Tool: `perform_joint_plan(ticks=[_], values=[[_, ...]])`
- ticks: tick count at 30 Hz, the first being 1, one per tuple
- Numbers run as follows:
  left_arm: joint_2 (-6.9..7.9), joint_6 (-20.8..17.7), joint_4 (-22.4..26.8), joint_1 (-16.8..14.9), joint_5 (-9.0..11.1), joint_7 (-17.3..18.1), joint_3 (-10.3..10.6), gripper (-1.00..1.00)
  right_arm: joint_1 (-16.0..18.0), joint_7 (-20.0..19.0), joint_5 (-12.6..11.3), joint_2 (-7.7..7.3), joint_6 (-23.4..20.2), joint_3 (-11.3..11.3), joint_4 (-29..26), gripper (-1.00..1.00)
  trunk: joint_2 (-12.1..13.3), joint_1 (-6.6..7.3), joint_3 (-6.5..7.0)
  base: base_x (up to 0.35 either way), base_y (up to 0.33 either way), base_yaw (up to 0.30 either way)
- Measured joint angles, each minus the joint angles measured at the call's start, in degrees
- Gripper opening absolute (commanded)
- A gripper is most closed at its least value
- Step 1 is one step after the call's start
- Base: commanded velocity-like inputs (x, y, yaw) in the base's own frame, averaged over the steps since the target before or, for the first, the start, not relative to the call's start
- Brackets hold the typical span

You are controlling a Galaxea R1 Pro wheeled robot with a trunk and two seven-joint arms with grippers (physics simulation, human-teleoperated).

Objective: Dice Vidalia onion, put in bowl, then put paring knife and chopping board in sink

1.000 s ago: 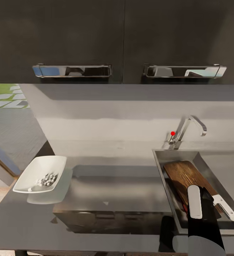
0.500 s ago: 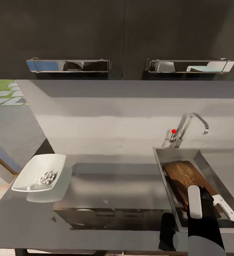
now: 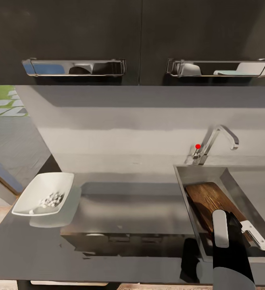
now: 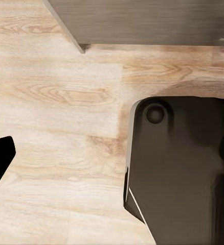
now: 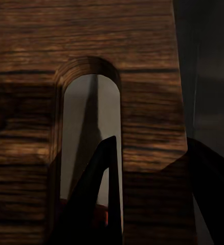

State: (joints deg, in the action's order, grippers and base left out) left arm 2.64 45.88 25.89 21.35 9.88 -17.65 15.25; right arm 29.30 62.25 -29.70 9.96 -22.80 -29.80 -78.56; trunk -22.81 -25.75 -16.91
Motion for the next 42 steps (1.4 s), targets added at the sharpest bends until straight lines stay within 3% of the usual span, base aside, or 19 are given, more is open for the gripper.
perform_joint_plan(ticks=[14, 15, 27, 29, 31, 33, 35, 37, 39, 42], values=[[0.0, 0.0, 0.0, 0.0, 0.0, 0.0, 0.0, 1.0, 0.0, 0.0, -0.1, 0.0, 0.0, 0.0, 0.0, -1.0, 0.0, 0.0, -0.12, 0.0, 0.0, 0.0], [0.0, 0.0, 0.0, 0.0, 0.0, 0.0, 0.0, 1.0, 0.0, 0.0, -0.1, 0.0, 0.0, 0.0, 0.0, 1.0, 0.0, 0.0, -0.12, 0.0, 0.0, 0.0], [0.0, 0.0, 0.0, 0.0, 0.0, 0.0, 0.0, 1.0, 0.0, 0.0, -0.2, 0.0, -0.1, 0.0, -0.5, 1.0, 0.0, 0.0, -0.12, 0.0, 0.0, 0.0], [0.0, 0.0, 0.0, 0.0, 0.0, 0.0, 0.0, 1.0, 0.0, 0.0, -0.2, 0.0, -1.4, 0.1, -3.2, 1.0, 0.0, 0.01, -0.12, 0.0, 0.0, 0.0], [0.0, 0.0, 0.0, 0.0, 0.0, 0.0, 0.0, 1.0, 0.0, -0.3, -0.2, 0.0, -5.7, 0.5, -6.8, 1.0, 0.0, 0.01, -0.12, 0.0, 0.0, 0.0], [0.0, 0.0, 0.0, 0.0, 0.0, 0.0, 0.0, 1.0, 0.0, -3.0, -0.1, 0.01, -11.4, 2.0, -9.8, 1.0, 0.0, 0.0, -0.12, 0.0, 0.0, 0.0], [0.0, 0.0, -0.3, 0.0, 0.0, 0.0, 0.0, 1.0, 0.0, -8.5, 0.1, 0.01, -15.5, 3.1, -11.4, 1.0, 0.0, 0.0, -0.12, 0.0, 0.0, 0.0], [0.0, 0.0, -0.4, 0.0, 0.0, 0.0, 0.0, 1.0, 0.0, -12.9, 0.5, 0.01, -17.3, 3.6, -12.0, 1.0, 0.0, 0.0, -0.12, -0.051, 0.0, 0.0], [0.01, 0.0, -0.6, 0.0, 0.0, 0.0, 0.0, 1.0, 0.0, -14.7, 0.7, 0.01, -18.0, 4.6, -12.2, 1.0, 0.0, -0.02, -0.11, -0.224, 0.0, 0.0], [0.0, 0.0, -0.7, 0.0, 0.0, 0.0, 0.0, 1.0, -0.1, -15.5, 0.8, 0.01, -18.3, 9.2, -12.2, 1.0, 0.0, -0.03, -0.11, -0.31, 0.0, 0.0]])
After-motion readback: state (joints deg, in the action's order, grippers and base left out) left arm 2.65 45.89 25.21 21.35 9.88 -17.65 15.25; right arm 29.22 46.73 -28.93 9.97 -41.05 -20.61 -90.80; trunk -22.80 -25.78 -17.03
